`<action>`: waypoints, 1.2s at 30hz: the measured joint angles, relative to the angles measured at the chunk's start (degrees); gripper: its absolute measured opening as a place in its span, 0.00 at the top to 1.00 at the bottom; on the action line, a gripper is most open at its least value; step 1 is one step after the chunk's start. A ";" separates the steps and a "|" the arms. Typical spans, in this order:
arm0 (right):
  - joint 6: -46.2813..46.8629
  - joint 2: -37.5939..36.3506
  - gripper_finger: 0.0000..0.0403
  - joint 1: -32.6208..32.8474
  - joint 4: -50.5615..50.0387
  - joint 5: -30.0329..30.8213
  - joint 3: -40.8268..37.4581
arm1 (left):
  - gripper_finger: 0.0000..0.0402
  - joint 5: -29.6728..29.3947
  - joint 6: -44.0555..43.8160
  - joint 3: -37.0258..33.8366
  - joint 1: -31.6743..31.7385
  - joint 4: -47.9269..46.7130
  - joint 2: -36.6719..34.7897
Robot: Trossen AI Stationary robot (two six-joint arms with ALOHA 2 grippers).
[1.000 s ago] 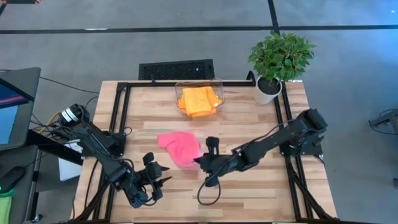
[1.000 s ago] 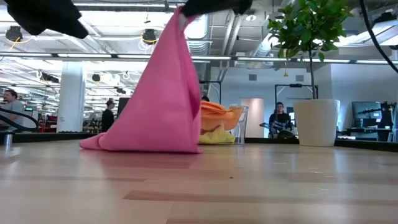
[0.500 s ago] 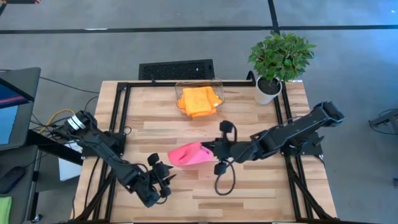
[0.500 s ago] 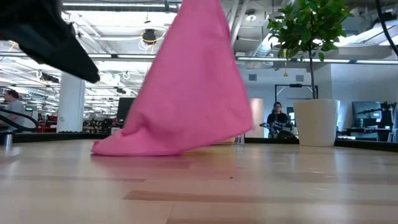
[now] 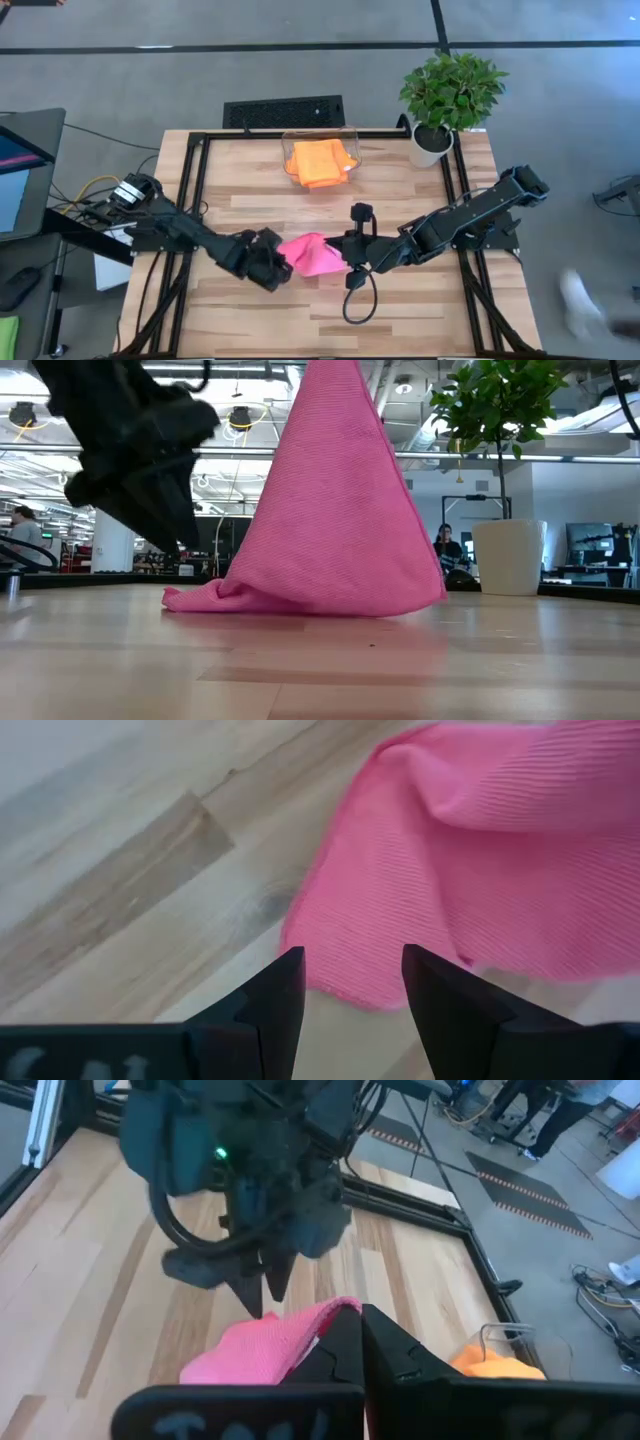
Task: Fold microfiber towels
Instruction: Fold the pink towel
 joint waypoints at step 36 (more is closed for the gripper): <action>-0.91 -0.14 0.98 0.02 -1.27 -0.09 0.02 | 0.93 0.93 4.78 -2.64 4.01 5.07 6.69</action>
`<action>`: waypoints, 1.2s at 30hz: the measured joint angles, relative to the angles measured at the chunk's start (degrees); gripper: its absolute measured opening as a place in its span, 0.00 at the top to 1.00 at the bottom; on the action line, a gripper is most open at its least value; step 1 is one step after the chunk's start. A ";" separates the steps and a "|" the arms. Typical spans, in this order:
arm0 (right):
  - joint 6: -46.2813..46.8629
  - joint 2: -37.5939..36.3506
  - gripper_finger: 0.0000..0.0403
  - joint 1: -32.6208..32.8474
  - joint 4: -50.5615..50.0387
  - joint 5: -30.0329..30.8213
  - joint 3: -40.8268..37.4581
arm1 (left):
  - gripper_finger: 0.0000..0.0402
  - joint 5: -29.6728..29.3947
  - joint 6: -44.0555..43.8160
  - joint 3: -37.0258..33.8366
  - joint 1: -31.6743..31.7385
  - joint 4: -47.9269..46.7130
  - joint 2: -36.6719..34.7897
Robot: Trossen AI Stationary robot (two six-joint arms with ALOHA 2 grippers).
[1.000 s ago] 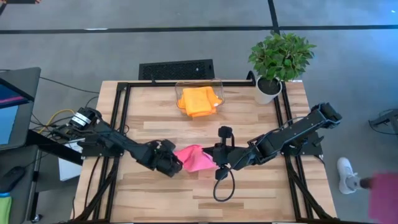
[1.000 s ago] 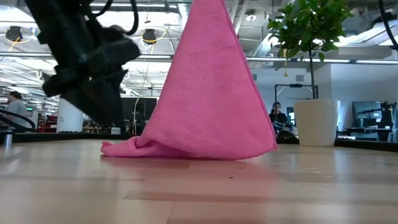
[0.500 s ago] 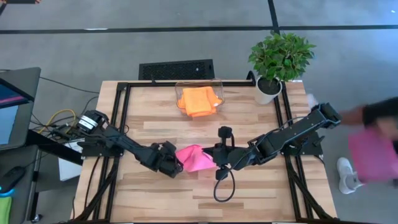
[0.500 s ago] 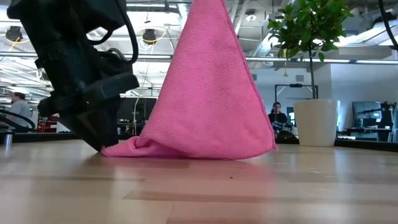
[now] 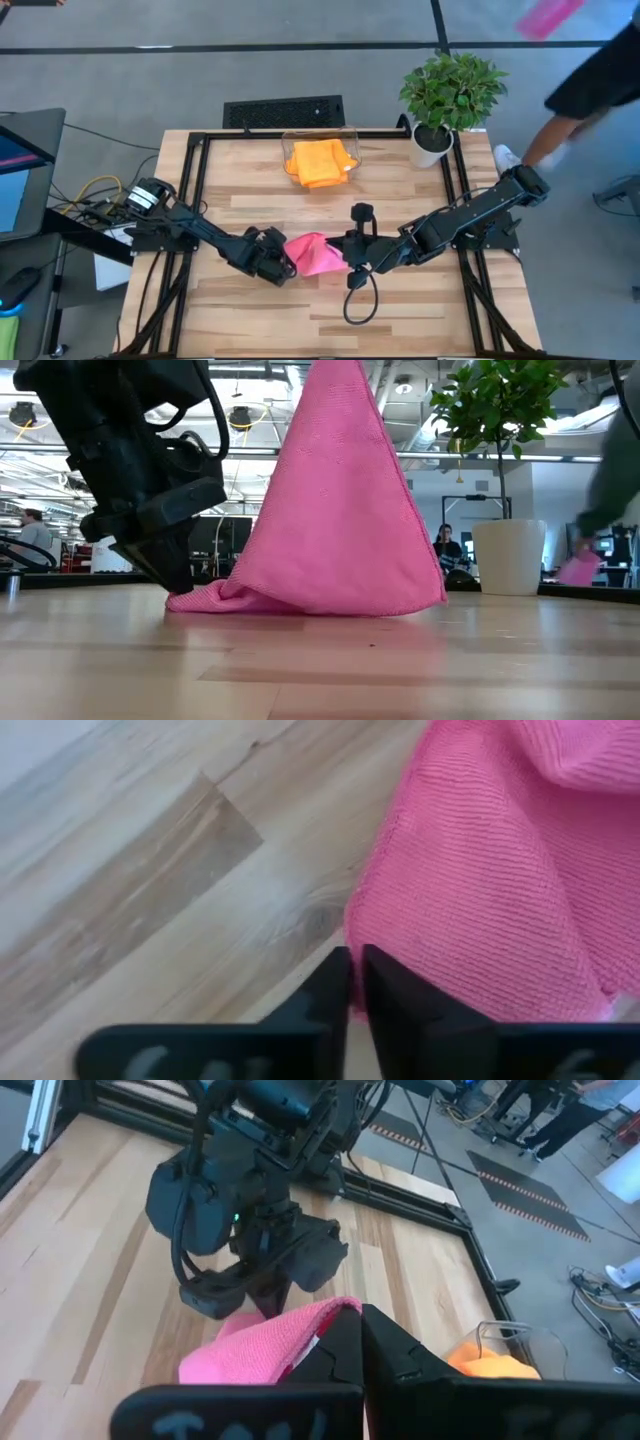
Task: Fold microfiber towels
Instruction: Fold the pink towel
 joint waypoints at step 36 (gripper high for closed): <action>30.64 0.67 0.80 -2.69 -29.92 -15.41 0.02 | 1.00 -3.51 40.96 0.02 -2.24 -1.16 -29.03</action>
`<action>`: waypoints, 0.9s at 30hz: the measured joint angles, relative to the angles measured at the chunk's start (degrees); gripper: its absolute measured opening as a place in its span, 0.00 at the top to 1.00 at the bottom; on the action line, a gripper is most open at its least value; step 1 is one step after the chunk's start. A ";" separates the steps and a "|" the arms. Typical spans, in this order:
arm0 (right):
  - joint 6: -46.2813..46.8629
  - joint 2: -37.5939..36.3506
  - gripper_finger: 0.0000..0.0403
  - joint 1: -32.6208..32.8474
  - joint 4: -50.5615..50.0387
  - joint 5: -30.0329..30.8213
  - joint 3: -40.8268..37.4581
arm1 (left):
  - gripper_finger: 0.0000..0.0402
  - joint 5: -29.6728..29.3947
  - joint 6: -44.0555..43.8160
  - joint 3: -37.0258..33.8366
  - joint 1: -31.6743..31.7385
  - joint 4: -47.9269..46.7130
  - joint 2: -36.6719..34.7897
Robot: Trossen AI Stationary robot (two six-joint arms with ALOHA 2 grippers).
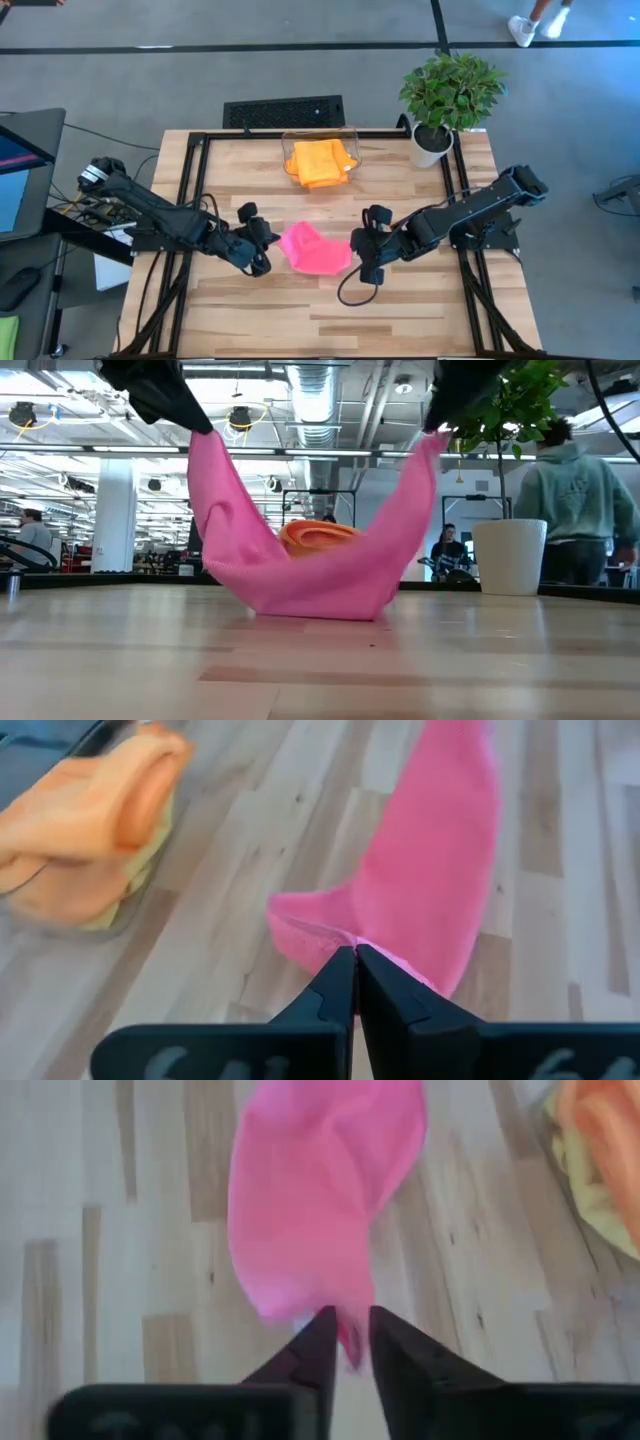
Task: Fold microfiber towels
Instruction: Fold the pink towel
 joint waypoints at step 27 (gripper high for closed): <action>-39.97 15.90 0.50 -10.70 34.64 -4.07 4.95 | 1.00 13.27 9.41 3.04 -2.94 5.07 0.02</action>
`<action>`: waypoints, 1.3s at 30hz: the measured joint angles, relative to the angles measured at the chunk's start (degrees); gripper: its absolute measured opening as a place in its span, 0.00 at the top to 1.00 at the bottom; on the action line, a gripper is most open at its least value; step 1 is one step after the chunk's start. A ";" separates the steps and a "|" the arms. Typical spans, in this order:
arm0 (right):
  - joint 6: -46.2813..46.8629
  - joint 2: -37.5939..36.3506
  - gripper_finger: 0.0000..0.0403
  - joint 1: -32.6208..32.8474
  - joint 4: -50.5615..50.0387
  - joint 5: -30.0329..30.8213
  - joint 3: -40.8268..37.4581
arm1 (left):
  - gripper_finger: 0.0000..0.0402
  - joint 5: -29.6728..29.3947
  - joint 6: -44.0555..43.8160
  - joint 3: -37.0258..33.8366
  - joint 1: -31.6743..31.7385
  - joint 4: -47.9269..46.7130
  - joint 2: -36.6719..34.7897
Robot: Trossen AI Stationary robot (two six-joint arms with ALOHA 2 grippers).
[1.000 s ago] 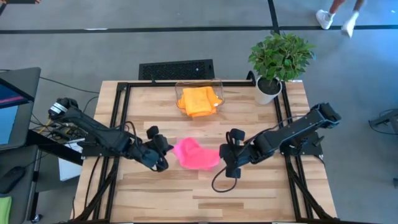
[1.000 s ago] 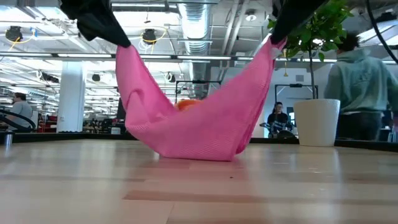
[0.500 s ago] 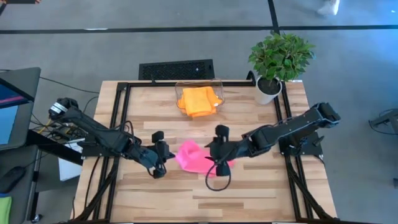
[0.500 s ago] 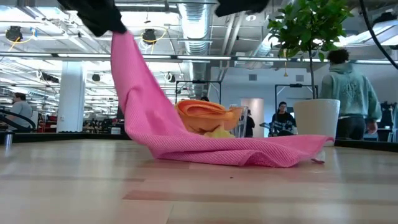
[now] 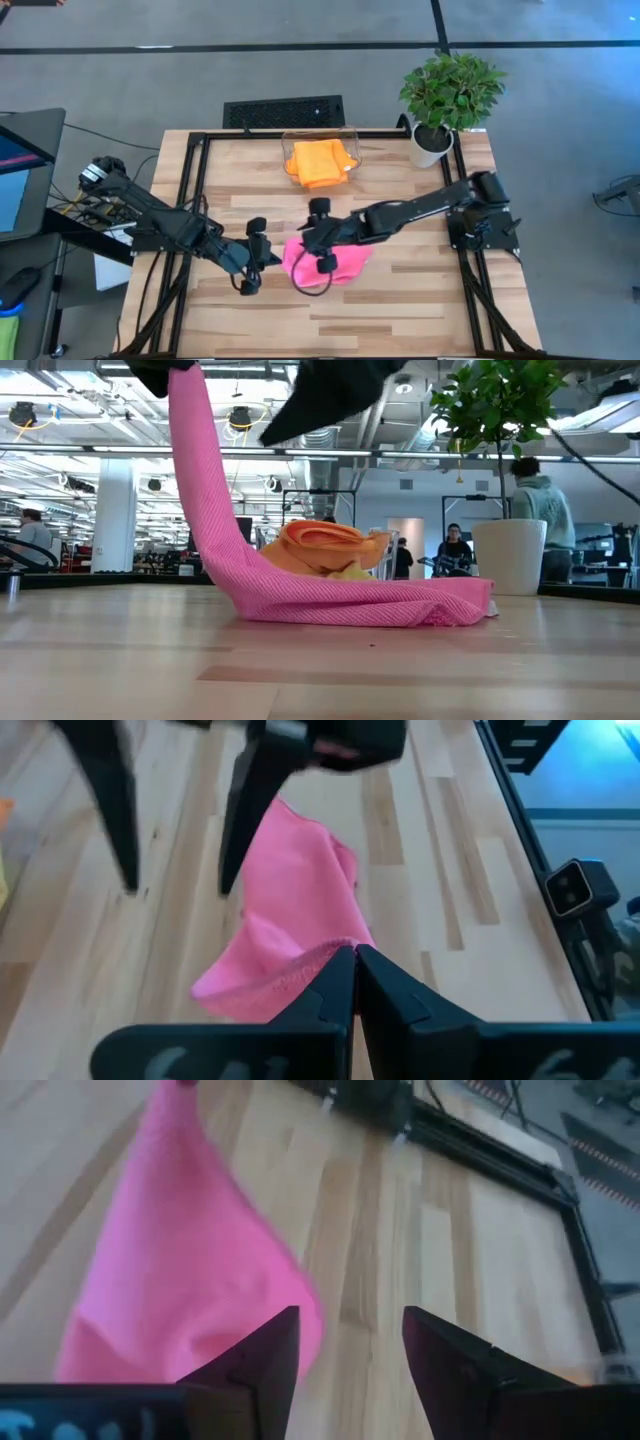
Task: Fold microfiber towels
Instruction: Fold the pink towel
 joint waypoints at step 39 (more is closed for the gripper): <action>-24.76 19.82 0.56 -8.90 -5.67 -30.42 17.98 | 1.00 0.14 -5.56 -0.02 0.05 -11.06 0.00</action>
